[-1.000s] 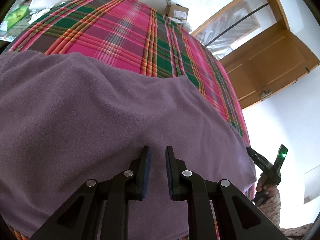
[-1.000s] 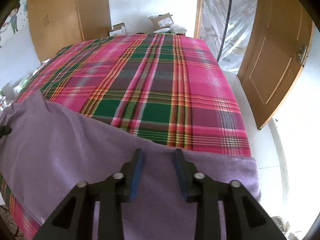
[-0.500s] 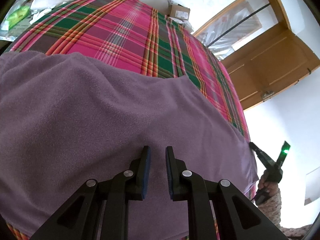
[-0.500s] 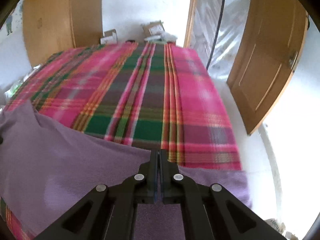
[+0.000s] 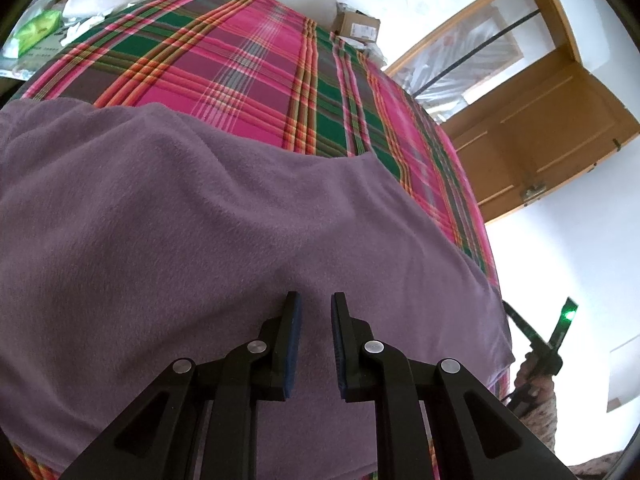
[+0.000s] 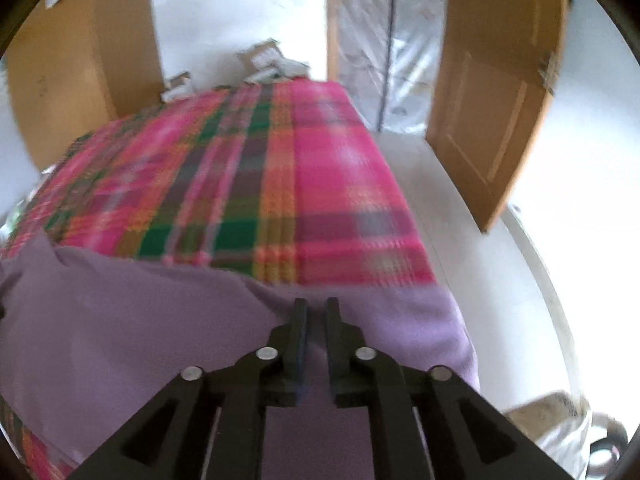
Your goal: Fold clothes
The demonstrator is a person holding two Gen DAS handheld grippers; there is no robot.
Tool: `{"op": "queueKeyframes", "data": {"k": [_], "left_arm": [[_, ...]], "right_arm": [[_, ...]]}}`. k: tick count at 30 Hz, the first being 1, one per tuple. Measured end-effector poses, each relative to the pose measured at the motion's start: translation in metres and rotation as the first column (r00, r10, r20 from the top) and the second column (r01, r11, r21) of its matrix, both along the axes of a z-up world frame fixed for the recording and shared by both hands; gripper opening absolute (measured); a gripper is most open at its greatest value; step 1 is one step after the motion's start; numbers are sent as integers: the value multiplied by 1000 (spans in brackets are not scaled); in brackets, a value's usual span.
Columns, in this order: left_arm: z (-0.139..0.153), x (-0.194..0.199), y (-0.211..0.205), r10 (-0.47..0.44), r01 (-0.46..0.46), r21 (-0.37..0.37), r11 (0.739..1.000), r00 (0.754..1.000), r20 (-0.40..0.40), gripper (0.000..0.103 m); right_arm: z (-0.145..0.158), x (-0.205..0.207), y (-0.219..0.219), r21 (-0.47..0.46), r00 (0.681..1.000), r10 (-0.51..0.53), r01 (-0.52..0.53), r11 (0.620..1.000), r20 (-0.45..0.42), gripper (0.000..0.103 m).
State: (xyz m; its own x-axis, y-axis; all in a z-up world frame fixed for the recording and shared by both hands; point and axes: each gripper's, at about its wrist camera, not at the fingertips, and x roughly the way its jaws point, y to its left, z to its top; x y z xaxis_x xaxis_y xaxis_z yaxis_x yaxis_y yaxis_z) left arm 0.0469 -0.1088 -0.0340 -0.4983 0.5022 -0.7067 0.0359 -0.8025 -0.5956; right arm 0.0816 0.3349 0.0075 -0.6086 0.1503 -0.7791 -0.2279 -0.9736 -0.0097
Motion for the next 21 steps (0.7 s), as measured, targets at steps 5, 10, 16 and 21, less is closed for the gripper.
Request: {"op": "queueKeyframes", "data": {"k": [5, 10, 16, 21], "left_arm": [[2, 6, -2, -5, 5, -19, 1000, 1000, -2, 15], [2, 19, -12, 14, -15, -22, 1000, 1000, -5, 15], [3, 38, -28, 35, -36, -46, 998, 999, -8, 15], [2, 58, -41, 72, -72, -45, 996, 997, -14, 15]], "right_arm": [[1, 20, 17, -5, 995, -91, 91, 996, -34, 17], [3, 36, 18, 18, 992, -111, 112, 994, -54, 20], [4, 58, 28, 19, 968, -241, 243, 970, -73, 23], [14, 65, -10, 36, 983, -130, 136, 990, -127, 23]]}}
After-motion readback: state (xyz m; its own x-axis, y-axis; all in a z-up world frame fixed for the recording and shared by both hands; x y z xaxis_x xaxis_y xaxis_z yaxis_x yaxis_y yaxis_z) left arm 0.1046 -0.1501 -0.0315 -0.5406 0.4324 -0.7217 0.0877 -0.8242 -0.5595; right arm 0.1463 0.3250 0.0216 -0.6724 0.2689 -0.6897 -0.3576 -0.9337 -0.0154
